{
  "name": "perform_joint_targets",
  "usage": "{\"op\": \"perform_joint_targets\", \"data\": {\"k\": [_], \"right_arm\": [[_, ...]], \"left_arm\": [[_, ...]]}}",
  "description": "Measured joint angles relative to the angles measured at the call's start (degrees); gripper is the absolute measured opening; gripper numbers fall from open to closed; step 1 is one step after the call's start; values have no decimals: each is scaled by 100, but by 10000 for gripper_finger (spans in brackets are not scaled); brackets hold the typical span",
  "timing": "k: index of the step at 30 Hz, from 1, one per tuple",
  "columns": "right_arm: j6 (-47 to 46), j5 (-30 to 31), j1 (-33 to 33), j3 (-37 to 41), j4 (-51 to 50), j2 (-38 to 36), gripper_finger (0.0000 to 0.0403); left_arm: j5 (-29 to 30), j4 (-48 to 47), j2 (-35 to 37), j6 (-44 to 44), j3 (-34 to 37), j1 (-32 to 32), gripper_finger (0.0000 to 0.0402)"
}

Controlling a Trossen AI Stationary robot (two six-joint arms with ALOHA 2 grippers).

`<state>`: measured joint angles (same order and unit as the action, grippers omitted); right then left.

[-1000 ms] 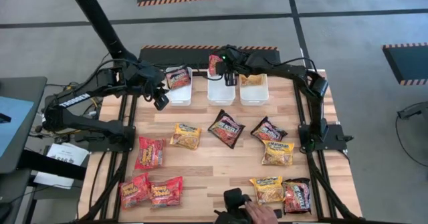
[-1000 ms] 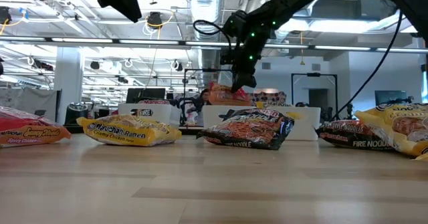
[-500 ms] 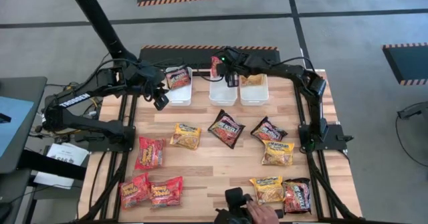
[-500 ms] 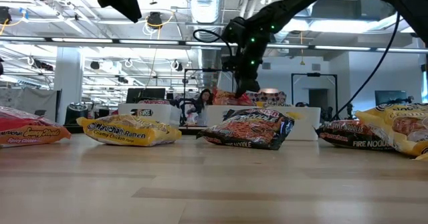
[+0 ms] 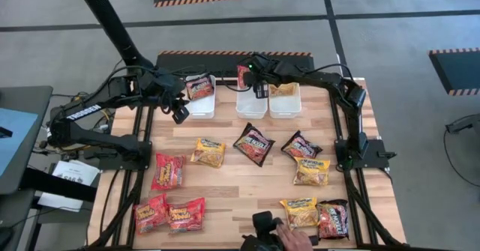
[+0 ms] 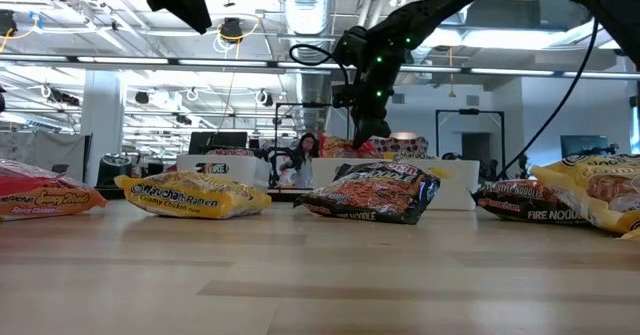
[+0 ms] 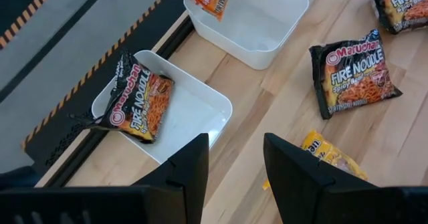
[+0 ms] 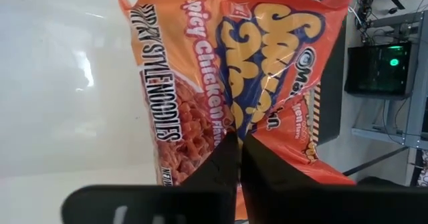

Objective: Sort Maruchan noodles
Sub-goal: Put the red noodle pack into the middle white bin, then put the black noodle pack into the left white bin

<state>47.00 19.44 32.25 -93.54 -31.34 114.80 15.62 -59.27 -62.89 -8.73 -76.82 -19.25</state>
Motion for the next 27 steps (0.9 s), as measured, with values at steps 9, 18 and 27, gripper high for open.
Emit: {"op": "perform_joint_targets", "data": {"k": [9,18,27], "right_arm": [[-317,2,2,0,7,-2,73],[-1117,1,2,0,-482,-9,102],[-1625,0,-31,-2,-725,-11,102]], "left_arm": [[-2,-4,0,-2,0,0,132],[-2,-4,-2,-49,0,0,132],[-2,-4,0,-72,0,0,132]]}}
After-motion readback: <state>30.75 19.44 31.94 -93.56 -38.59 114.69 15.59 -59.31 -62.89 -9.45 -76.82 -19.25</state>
